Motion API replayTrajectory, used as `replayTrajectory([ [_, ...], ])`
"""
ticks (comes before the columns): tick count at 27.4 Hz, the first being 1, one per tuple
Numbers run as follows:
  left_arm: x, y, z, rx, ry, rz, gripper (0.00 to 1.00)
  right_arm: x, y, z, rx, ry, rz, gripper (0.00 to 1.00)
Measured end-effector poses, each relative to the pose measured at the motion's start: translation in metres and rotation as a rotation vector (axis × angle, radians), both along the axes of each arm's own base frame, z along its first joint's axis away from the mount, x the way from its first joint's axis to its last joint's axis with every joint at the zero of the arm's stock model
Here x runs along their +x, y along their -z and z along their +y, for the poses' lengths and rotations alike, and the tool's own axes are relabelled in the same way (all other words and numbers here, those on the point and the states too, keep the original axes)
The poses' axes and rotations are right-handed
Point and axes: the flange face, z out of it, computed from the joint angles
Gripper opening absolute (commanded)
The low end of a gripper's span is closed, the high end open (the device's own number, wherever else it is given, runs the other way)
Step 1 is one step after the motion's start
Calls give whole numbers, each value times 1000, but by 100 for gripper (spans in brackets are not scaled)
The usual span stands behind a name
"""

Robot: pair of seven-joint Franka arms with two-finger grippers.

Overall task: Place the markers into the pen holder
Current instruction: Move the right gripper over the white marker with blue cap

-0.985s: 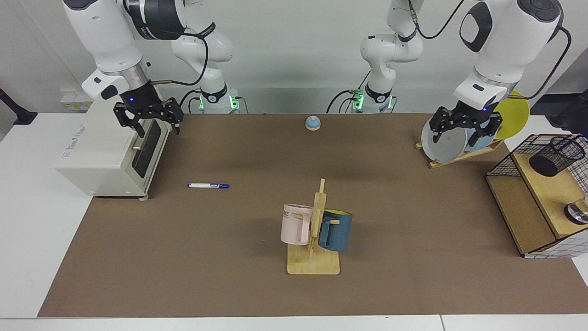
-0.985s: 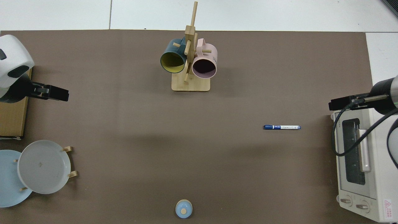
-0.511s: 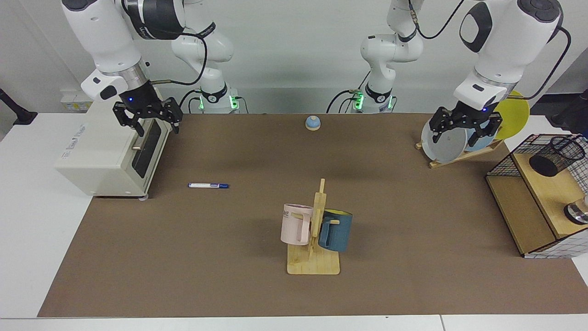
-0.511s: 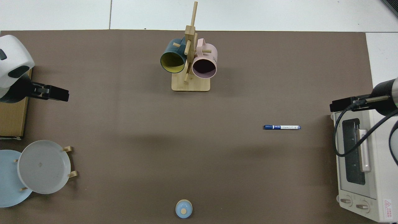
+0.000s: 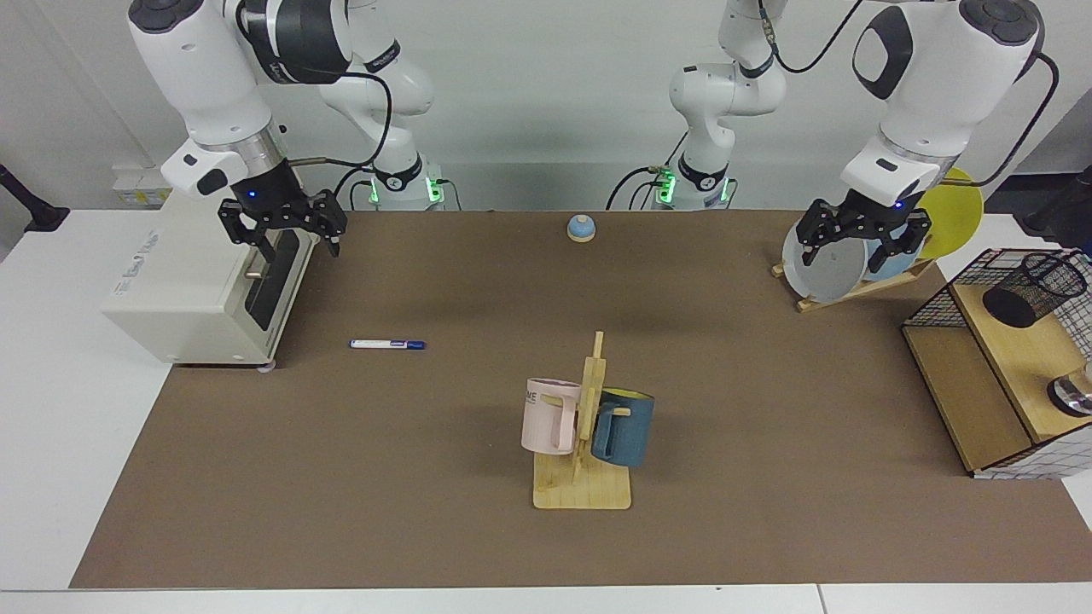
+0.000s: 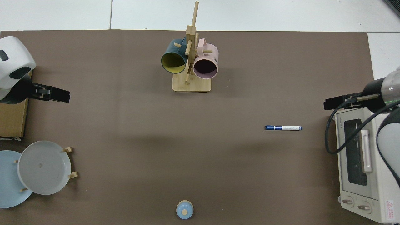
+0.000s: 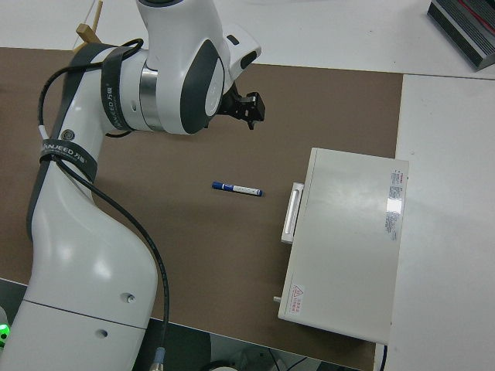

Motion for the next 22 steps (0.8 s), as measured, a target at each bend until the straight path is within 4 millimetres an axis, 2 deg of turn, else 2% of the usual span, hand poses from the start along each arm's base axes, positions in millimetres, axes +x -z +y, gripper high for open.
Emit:
replayTrajectory([
  [10, 0, 2, 0, 0, 0, 5, 100, 13, 26, 14, 2, -71, -2, 99],
  [22, -1, 6, 0, 1, 1, 12, 100, 24, 79, 14, -1, -213, 0, 99],
])
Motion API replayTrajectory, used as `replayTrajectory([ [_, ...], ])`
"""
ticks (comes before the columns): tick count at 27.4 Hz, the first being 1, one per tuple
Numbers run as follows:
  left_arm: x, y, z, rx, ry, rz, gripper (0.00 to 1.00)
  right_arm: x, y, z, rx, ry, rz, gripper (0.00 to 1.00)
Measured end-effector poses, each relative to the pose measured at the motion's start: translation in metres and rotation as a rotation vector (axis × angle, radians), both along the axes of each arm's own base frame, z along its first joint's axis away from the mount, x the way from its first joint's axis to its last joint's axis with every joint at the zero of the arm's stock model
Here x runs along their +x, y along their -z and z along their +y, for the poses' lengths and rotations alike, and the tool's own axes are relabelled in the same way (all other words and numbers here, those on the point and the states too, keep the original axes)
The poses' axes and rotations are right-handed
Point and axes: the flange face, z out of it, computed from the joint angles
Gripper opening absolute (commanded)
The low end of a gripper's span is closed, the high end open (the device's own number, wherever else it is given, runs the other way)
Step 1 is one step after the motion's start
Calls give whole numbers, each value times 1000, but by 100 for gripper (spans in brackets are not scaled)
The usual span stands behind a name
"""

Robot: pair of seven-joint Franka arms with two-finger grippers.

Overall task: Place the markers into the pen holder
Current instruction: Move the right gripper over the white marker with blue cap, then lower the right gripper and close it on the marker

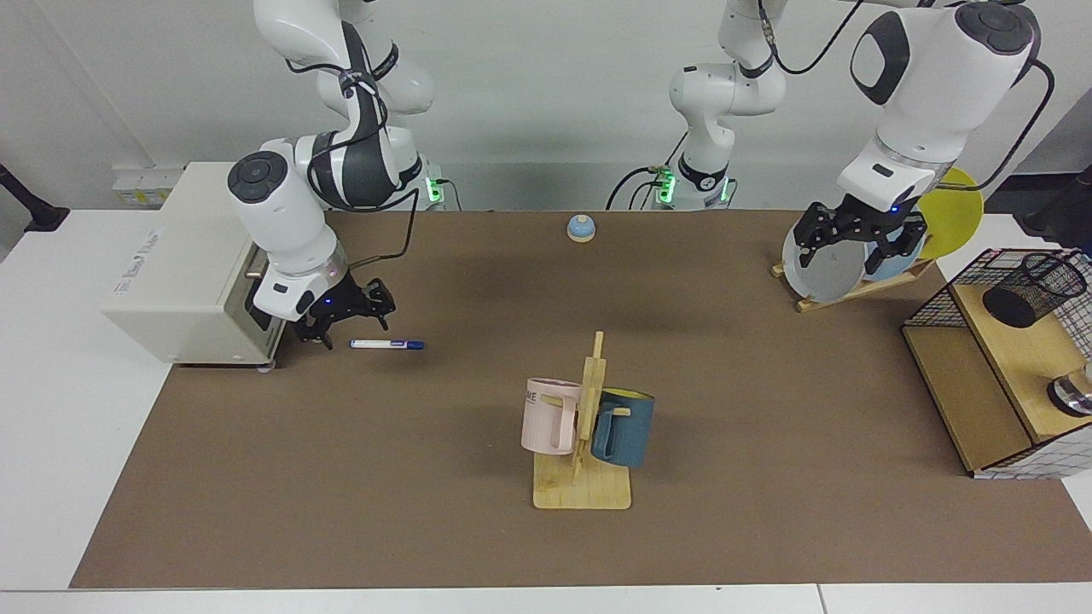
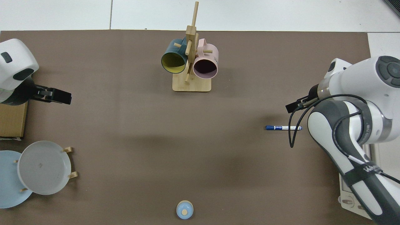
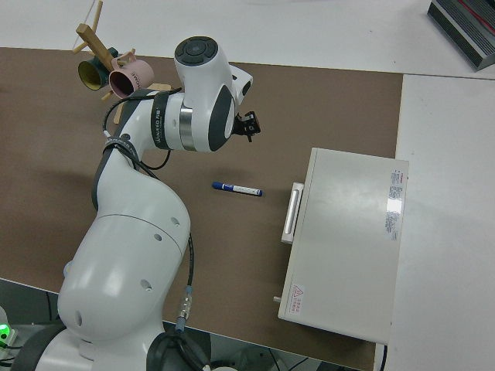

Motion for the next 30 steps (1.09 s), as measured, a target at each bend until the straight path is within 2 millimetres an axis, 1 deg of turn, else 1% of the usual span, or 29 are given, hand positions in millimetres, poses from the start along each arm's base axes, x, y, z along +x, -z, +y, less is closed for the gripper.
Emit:
replayTrajectory([
  [10, 0, 4, 0, 0, 0, 8, 100, -2, 35, -1, -9, 405, 85, 100],
  [12, 0, 4, 0, 0, -1, 8, 100, -2, 38, -6, -11, 463, 93, 99],
  [17, 0, 4, 5, 1, -9, 8, 100, -2, 41, -30, -17, 654, 106, 99],
  [20, 0, 4, 10, 1, -17, 9, 100, -4, 44, -36, -23, 799, 119, 99],
  [26, -1, 10, 14, 2, -24, 21, 100, -12, 57, -33, -46, 1044, 156, 99],
  [30, -1, 13, 15, 2, -26, 26, 100, -18, 68, -29, -61, 1165, 172, 98],
])
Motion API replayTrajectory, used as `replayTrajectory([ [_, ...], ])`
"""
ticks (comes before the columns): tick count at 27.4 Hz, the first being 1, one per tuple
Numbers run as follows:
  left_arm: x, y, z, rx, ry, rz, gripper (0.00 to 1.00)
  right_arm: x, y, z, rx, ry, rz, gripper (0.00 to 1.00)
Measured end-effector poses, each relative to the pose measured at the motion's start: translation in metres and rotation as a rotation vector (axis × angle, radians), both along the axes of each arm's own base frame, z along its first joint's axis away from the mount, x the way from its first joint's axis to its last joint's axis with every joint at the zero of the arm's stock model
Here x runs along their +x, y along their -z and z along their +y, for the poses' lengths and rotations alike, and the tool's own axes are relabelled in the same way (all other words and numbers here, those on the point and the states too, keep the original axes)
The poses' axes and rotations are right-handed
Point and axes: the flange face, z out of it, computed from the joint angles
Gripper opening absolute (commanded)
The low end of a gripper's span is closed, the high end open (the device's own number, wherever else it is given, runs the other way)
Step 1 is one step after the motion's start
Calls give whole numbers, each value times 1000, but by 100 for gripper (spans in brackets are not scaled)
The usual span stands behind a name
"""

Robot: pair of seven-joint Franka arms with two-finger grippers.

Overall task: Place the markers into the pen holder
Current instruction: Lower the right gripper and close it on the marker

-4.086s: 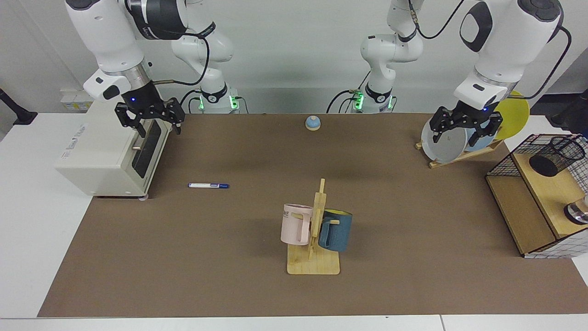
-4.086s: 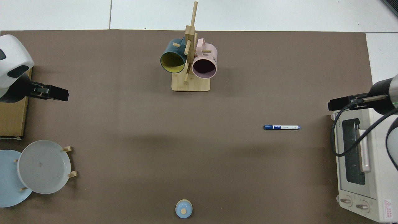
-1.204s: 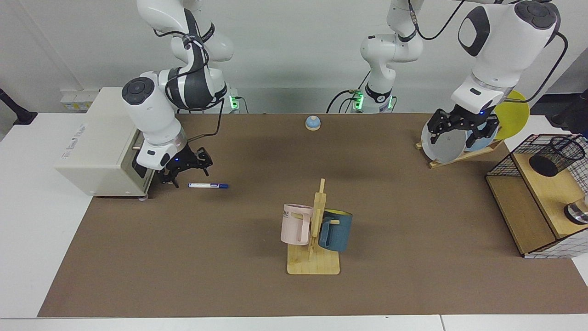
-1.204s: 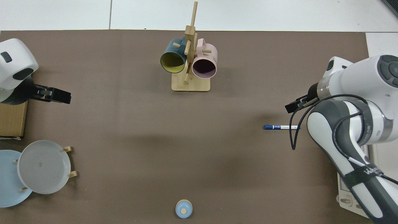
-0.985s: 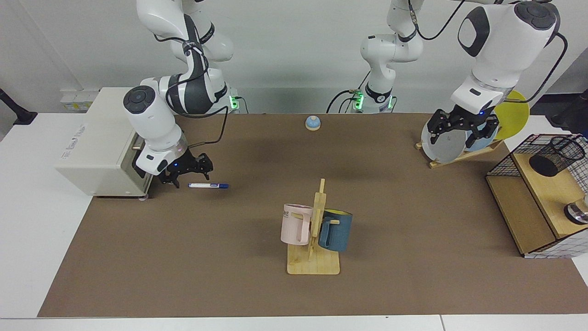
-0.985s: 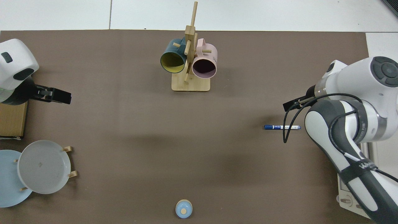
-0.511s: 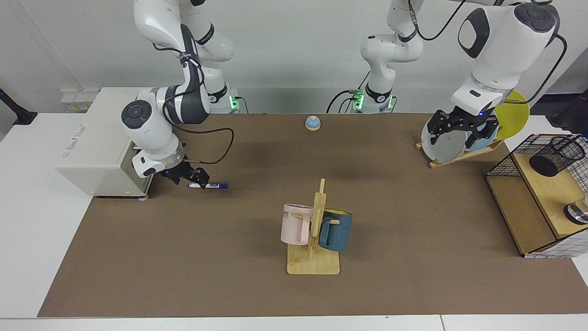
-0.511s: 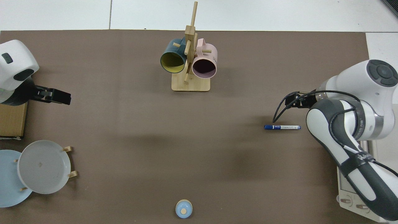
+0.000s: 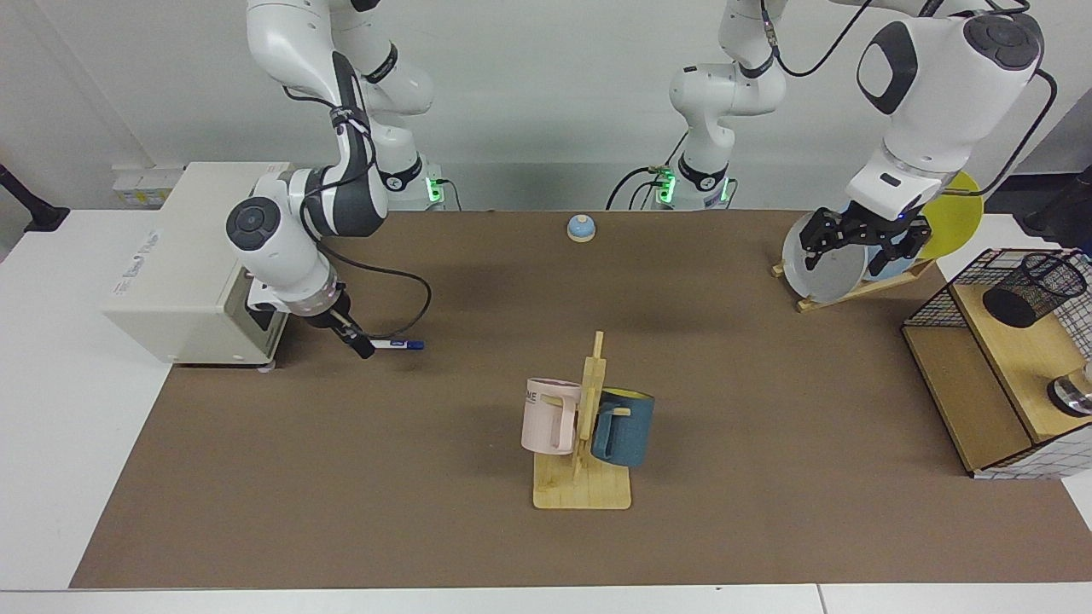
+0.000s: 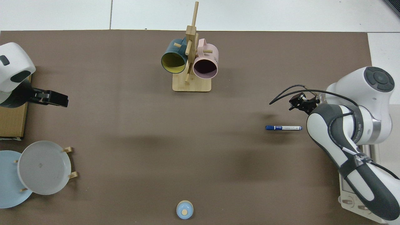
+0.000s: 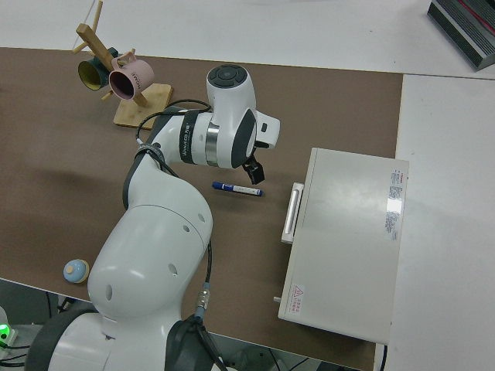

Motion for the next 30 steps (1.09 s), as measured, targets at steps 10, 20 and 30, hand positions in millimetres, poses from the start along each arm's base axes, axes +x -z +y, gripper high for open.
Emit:
replayTrajectory([
  [10, 0, 1, 2, 0, -3, 2, 100, -13, 31, 1, -19, 161, -11, 97],
  [20, -1, 2, 2, 0, -3, 5, 100, -21, 49, -9, -30, 288, -25, 96],
  [30, -1, 3, 2, 0, -4, 6, 100, -29, 62, -27, -37, 382, -26, 92],
])
